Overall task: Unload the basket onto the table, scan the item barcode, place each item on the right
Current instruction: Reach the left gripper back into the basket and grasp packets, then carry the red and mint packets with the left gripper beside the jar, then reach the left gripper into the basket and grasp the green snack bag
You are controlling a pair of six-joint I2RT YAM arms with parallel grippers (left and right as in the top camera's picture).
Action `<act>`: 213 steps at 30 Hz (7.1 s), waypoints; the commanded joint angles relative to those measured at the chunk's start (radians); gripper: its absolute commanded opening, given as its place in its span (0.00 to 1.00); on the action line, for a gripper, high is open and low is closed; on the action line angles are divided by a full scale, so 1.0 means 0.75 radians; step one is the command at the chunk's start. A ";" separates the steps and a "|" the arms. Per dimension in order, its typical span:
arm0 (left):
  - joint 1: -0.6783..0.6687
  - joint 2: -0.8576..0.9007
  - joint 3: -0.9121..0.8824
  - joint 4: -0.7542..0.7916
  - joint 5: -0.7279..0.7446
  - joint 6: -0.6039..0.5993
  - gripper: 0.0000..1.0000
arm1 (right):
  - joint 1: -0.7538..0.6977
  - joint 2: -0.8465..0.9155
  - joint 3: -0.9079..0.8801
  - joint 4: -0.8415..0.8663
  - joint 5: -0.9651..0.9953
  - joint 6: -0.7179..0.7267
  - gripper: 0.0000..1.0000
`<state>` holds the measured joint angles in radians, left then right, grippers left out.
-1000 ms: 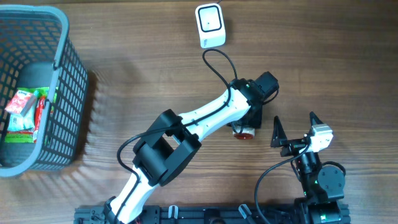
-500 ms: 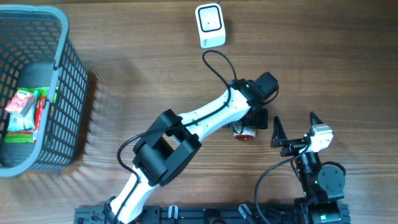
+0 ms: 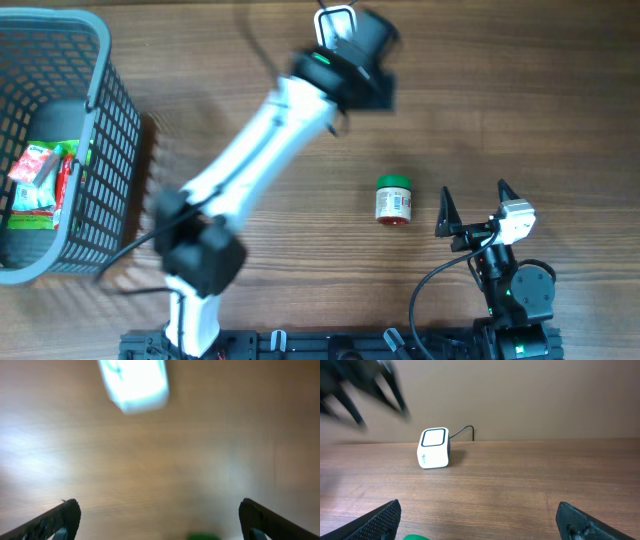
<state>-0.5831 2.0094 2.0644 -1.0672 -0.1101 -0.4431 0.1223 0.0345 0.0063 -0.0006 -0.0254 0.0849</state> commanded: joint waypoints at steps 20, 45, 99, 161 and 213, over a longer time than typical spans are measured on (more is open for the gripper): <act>1.610 -0.355 0.150 -0.371 -0.103 0.727 0.98 | -0.007 -0.006 -0.002 0.004 -0.007 -0.008 1.00; 1.745 0.111 -0.374 -0.058 -0.056 1.216 1.00 | -0.007 -0.006 -0.002 0.004 -0.007 -0.008 1.00; 1.802 0.188 -0.546 0.121 0.032 1.419 0.04 | -0.007 -0.006 -0.002 0.004 -0.007 -0.009 1.00; -0.248 -0.298 -0.878 0.348 0.185 -0.254 1.00 | -0.007 -0.006 -0.002 0.004 -0.007 -0.009 1.00; 1.447 -0.447 -0.354 -0.021 -0.415 0.459 1.00 | -0.007 -0.006 -0.002 0.004 -0.007 -0.008 1.00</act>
<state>0.4229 1.5478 1.8034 -1.0447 -0.4416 -0.2317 0.1223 0.0345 0.0063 -0.0010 -0.0254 0.0849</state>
